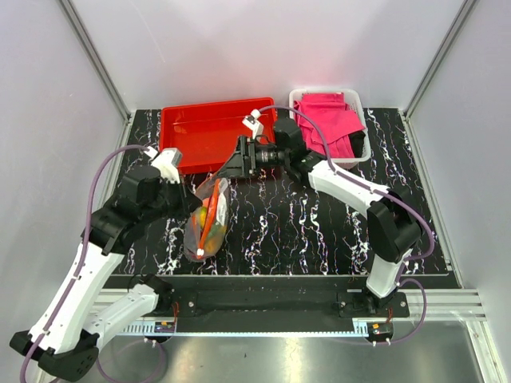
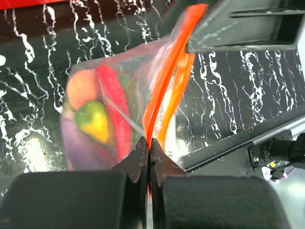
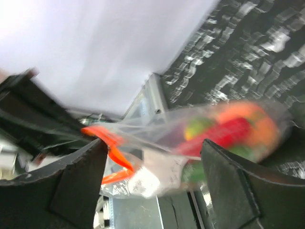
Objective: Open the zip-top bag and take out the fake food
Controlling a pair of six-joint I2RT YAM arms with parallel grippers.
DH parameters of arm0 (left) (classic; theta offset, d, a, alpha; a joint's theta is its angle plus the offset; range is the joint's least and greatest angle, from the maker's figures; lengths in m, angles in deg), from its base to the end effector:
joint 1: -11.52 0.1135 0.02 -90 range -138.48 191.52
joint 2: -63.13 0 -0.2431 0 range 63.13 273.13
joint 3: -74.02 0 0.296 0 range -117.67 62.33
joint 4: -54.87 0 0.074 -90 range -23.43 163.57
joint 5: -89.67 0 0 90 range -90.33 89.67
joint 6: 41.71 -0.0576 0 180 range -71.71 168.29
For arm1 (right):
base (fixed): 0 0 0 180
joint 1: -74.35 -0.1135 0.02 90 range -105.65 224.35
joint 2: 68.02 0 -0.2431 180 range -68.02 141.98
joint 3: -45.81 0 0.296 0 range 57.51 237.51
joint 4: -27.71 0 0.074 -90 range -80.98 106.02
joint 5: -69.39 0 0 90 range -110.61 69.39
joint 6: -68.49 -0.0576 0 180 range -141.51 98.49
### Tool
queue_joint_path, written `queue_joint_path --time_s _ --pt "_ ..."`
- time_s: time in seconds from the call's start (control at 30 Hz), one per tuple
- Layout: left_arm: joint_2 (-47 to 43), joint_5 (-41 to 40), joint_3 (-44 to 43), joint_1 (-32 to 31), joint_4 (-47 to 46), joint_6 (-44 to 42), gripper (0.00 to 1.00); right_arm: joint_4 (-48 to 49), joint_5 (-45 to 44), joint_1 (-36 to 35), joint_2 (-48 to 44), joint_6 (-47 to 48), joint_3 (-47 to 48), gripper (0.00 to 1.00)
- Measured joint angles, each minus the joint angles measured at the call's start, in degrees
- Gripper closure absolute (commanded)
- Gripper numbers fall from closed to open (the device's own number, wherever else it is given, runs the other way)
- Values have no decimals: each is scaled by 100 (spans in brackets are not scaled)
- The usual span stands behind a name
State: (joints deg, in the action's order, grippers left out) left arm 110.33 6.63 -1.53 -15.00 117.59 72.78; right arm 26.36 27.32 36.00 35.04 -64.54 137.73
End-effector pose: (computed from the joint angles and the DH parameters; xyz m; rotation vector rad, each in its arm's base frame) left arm 0.1970 -0.1061 0.3584 0.1113 2.2346 -0.6307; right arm 0.3462 0.3284 0.2688 -0.6198 1.9903 1.6893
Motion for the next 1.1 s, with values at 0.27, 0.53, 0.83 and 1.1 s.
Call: queue_joint_path --time_s 0.27,0.53,0.83,1.1 --pt "129 -98 214 0 11 170 100 -1635 -1137 13 -505 127 -402 10" --pt "133 177 605 0 -407 323 100 -2356 -2229 -90 -1604 127 -986 4" --pt "238 835 892 2 -975 452 100 -2347 -3095 -420 -2177 -271 -1526 13" --pt "289 1283 1126 4 -1412 629 100 -2170 -3545 -992 -2009 -643 -1620 28"
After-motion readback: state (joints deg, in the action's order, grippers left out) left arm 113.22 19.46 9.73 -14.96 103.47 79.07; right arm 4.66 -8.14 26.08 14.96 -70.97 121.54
